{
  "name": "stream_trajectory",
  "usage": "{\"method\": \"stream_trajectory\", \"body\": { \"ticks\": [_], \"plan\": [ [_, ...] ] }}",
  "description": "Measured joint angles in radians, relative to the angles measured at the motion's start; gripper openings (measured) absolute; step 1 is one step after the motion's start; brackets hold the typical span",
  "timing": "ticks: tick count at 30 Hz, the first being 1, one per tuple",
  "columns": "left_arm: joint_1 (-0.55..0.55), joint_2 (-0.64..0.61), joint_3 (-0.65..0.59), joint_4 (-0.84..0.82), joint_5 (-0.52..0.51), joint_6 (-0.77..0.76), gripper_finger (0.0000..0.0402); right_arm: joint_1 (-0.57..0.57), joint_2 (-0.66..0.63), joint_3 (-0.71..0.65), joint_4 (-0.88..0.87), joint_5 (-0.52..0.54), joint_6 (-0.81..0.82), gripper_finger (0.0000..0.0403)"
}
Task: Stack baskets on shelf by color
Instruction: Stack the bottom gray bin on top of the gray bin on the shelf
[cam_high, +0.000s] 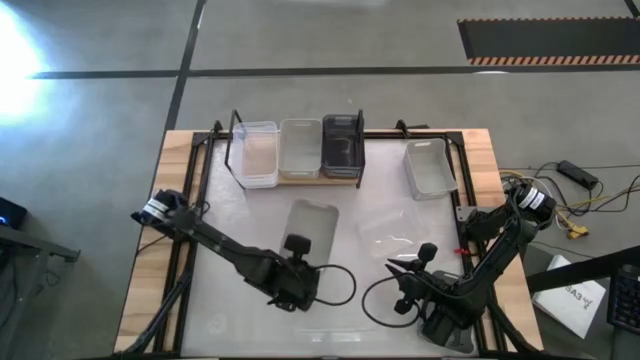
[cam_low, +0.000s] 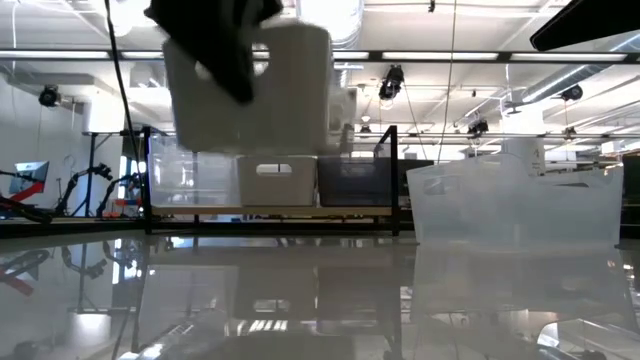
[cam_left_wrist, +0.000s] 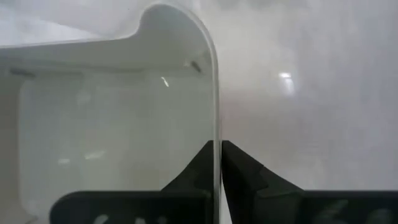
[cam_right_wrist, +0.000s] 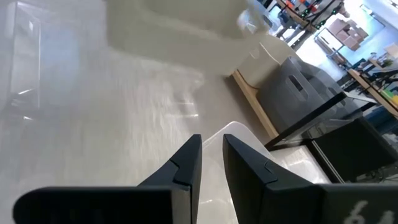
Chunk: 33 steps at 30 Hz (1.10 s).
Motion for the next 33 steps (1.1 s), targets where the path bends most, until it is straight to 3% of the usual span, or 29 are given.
{"method": "stream_trajectory", "body": {
  "ticks": [6,13,16,24,33],
  "plan": [
    [0.012,-0.011,0.132,-0.194,-0.137,-0.078,0.0000,0.000,0.000,0.000,0.000,0.000,-0.004,0.0059],
    [0.230,-0.115,0.164,-0.237,-0.202,0.091,0.0000,0.002,0.000,-0.001,0.002,0.000,-0.002,0.0059],
    [0.379,-0.156,0.158,-0.232,-0.168,0.227,0.0000,0.005,0.000,-0.001,0.003,0.000,-0.003,0.0059],
    [0.738,-0.161,0.105,-0.066,0.067,0.578,0.0000,0.011,0.000,-0.002,0.003,0.000,-0.001,0.0059],
    [0.850,-0.149,0.033,-0.059,0.162,0.615,0.0000,0.022,0.000,-0.002,0.012,0.000,-0.001,0.0059]
  ]
}}
